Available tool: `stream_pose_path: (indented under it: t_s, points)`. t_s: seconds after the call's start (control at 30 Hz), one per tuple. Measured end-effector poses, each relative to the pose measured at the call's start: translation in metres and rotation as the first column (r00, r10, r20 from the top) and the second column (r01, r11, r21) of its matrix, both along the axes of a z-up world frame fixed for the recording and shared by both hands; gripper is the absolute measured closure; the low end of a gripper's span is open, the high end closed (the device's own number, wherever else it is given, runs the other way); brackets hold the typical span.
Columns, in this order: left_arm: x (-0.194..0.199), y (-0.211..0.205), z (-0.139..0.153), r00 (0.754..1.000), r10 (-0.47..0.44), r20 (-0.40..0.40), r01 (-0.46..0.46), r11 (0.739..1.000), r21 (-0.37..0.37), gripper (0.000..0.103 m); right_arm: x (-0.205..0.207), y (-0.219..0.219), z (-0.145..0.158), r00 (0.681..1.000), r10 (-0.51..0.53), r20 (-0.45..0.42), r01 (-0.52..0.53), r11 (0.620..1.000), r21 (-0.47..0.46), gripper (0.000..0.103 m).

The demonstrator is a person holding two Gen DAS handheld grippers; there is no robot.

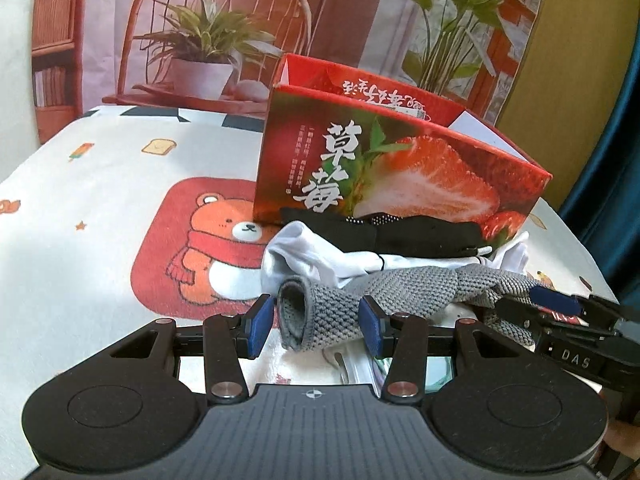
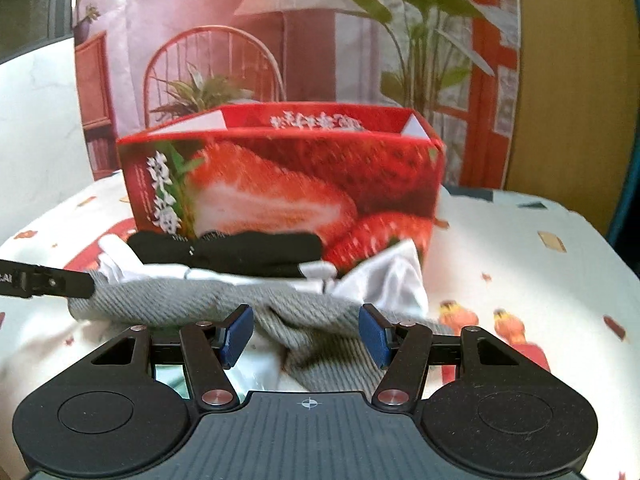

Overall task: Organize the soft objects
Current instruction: 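Move both grippers down to the grey knit glove, then close both grippers on the grey knit glove and lift it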

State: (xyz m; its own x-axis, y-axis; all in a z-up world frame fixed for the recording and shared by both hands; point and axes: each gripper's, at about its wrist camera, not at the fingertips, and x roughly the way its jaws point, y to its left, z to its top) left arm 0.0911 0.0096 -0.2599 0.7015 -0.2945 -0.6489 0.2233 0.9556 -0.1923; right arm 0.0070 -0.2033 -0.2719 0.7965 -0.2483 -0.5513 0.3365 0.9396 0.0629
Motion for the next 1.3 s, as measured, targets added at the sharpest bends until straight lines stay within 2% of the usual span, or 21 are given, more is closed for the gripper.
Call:
stream_pose_path:
  t_s: [0.27,0.47,0.63,0.7,0.73,0.77,0.8,0.87,1.03,1.3]
  points:
    - [0.001,0.001,-0.009,1.0,-0.001,-0.027,0.0,0.999,-0.032,0.05,-0.007,-0.008,-0.008,0.999,-0.05,0.006,0.05,0.999,0.015,0.047]
    - [0.003,0.0,-0.01,1.0,0.005,-0.027,-0.006,0.998,-0.063,0.046,-0.009,-0.013,-0.01,0.997,-0.077,0.016,0.076,0.997,0.015,0.043]
    - [0.009,-0.006,-0.014,0.999,-0.016,-0.036,0.014,0.998,-0.056,0.045,-0.007,-0.012,-0.014,0.998,-0.069,0.007,0.069,0.998,0.013,0.042]
    - [0.01,-0.008,-0.016,0.999,-0.023,-0.037,0.021,0.998,-0.057,0.05,-0.006,-0.011,-0.014,0.998,-0.065,0.004,0.065,0.998,0.009,0.042]
    - [0.01,-0.008,-0.017,0.999,-0.031,-0.035,0.029,0.998,-0.054,0.066,-0.006,-0.011,-0.014,0.998,-0.066,0.004,0.066,0.998,0.007,0.041]
    - [0.01,-0.01,-0.017,0.998,-0.042,-0.037,0.041,0.998,-0.042,0.072,-0.006,-0.011,-0.014,0.998,-0.067,0.005,0.067,0.998,0.006,0.041]
    - [0.009,-0.01,-0.016,0.999,-0.042,-0.03,0.041,0.998,-0.037,0.073,-0.006,-0.011,-0.013,0.998,-0.07,0.007,0.07,0.998,0.005,0.04]
    - [0.008,-0.01,-0.014,0.999,-0.043,-0.015,0.042,0.999,-0.031,0.082,-0.007,-0.012,-0.013,0.997,-0.078,0.012,0.078,0.997,0.005,0.038]
    - [0.006,-0.001,-0.011,1.0,0.012,-0.004,-0.012,1.0,-0.024,0.082,-0.008,-0.012,-0.012,0.997,-0.079,0.025,0.079,0.997,-0.001,0.03]
    - [0.011,0.013,-0.016,0.996,0.079,-0.031,-0.08,0.997,-0.006,0.082,-0.008,-0.016,-0.015,0.996,-0.093,0.019,0.092,0.996,0.016,0.028]
